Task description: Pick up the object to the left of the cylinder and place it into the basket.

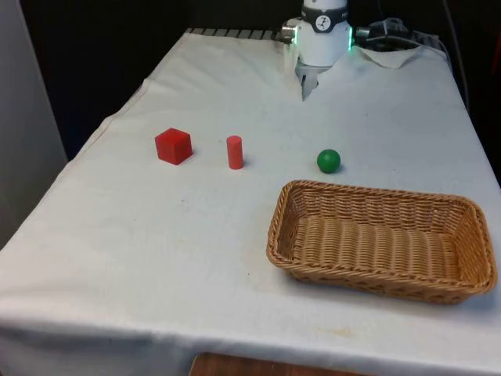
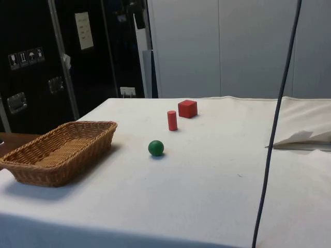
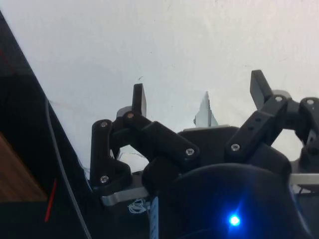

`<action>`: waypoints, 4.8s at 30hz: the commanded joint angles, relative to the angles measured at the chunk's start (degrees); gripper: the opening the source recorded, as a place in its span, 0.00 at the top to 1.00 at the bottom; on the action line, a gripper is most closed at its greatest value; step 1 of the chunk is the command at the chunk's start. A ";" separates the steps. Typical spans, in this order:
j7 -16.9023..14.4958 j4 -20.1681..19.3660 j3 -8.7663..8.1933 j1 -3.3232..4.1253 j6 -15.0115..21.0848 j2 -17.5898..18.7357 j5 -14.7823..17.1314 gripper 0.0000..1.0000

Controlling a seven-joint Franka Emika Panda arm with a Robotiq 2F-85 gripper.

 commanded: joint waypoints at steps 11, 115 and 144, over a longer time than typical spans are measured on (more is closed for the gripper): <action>3.67 -4.70 2.92 0.52 5.50 -1.03 -1.09 0.00; 11.86 -32.95 11.23 -1.49 61.13 14.90 -1.49 0.00; 12.61 -32.54 10.20 -0.86 62.97 17.76 -2.12 0.00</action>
